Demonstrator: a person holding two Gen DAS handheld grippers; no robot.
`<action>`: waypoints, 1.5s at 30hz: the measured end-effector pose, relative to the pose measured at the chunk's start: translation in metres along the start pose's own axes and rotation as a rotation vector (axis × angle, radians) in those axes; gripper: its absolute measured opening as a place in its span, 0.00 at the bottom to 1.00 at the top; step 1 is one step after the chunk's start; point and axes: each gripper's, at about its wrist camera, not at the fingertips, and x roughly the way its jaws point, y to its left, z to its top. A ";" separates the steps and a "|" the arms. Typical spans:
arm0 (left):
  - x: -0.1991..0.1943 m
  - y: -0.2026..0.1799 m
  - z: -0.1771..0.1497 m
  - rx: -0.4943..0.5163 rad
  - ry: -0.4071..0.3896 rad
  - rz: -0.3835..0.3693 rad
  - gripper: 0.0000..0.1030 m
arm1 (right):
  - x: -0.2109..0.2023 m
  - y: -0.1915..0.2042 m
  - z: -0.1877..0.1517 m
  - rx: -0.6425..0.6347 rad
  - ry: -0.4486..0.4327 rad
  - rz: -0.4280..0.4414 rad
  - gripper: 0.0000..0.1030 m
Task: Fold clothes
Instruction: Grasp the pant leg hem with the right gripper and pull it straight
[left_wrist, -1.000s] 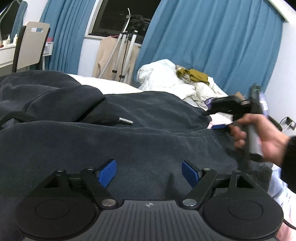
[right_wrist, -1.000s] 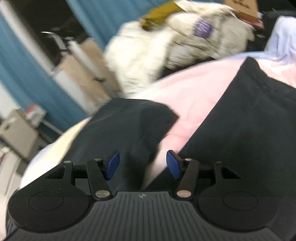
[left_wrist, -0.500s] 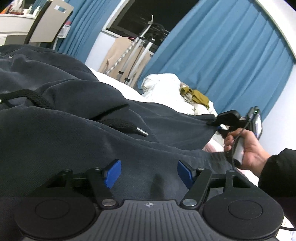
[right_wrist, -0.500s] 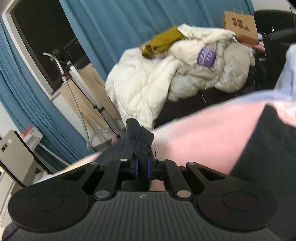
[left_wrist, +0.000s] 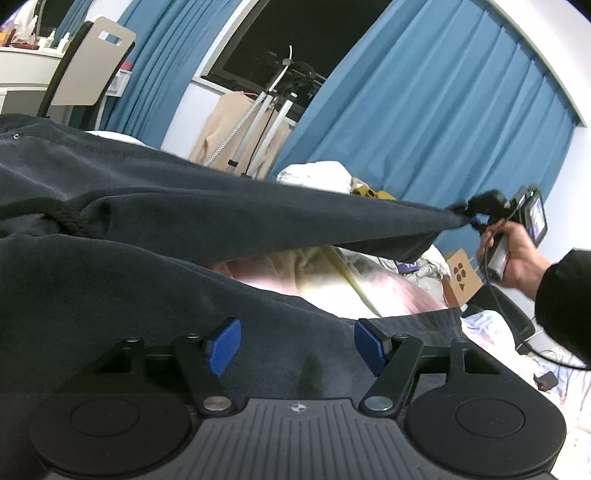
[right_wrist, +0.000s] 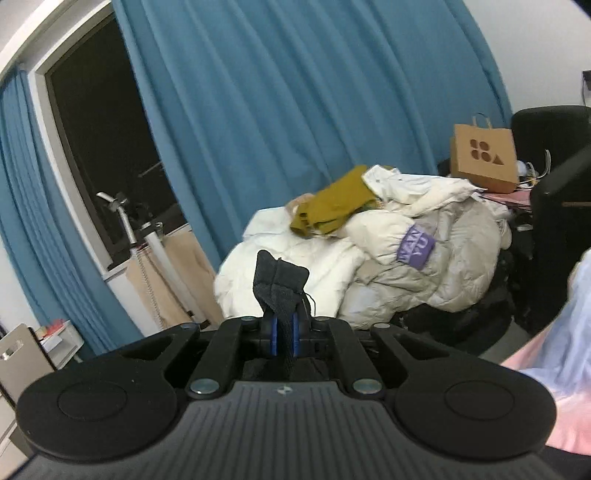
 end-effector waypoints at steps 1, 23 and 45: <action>0.001 -0.001 0.000 0.001 0.002 0.000 0.68 | 0.002 -0.010 -0.005 0.011 0.010 -0.017 0.07; 0.001 -0.007 -0.006 0.047 0.032 0.018 0.70 | 0.004 -0.087 -0.090 0.012 0.202 -0.160 0.10; -0.046 -0.026 0.003 0.015 0.057 0.001 0.74 | -0.217 -0.114 -0.122 0.195 0.227 -0.246 0.18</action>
